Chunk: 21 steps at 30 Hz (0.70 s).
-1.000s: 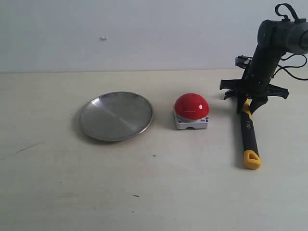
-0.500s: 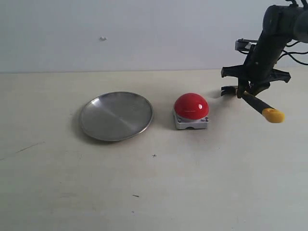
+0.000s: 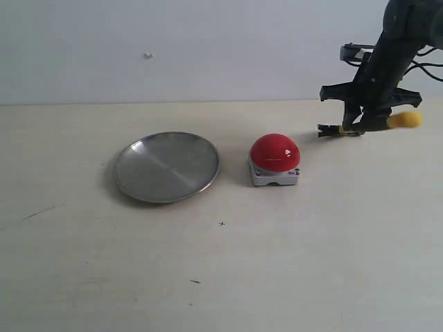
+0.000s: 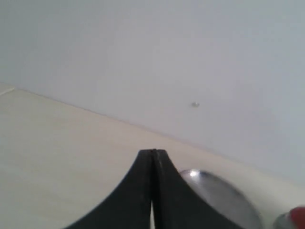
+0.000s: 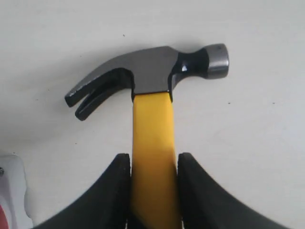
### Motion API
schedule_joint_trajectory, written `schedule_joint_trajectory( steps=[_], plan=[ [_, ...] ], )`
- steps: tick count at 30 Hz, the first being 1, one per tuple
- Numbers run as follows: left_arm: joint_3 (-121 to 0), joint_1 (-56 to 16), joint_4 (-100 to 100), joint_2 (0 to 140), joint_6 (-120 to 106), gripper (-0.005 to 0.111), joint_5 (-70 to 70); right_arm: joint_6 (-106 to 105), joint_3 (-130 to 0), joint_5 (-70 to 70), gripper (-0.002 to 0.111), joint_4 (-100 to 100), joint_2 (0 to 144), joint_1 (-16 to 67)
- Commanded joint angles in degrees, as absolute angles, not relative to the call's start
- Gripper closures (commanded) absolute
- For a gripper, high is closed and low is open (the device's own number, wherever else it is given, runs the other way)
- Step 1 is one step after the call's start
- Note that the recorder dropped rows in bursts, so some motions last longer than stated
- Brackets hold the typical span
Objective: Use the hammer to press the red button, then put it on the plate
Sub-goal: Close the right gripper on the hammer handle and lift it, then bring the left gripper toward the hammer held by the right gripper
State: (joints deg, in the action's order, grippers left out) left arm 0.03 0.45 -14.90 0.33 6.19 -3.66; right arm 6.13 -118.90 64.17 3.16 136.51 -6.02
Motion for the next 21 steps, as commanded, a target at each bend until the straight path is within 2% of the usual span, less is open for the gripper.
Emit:
schedule_joint_trajectory(
  steps=[1, 6, 13, 16, 21],
  plan=[
    [0.0, -0.32, -22.93, 0.0, 13.01, 0.107, 0.0, 5.47, -116.77, 61.33, 0.108, 2.85, 132.78, -6.01],
    [0.0, -6.44, -22.96, 0.0, 15.5, 0.107, 4.67, 5.57, -110.8, 56.76, 0.108, 2.97, 130.12, -6.01],
    [0.0, -20.65, -10.98, 0.33, 22.84, 0.107, 10.44, 5.4, -100.41, 45.34, 0.108, 2.71, 123.45, -6.01],
    [0.0, -25.5, -3.47, 5.54, 24.5, 0.107, 17.89, 5.4, -95.38, 39.49, 0.108, 2.71, 119.49, -6.01],
    [0.0, -28.62, 2.85, 15.99, 27.45, 0.107, 26.8, 5.4, -89.18, 31.77, 0.108, 2.71, 114.71, -6.01]
  ],
)
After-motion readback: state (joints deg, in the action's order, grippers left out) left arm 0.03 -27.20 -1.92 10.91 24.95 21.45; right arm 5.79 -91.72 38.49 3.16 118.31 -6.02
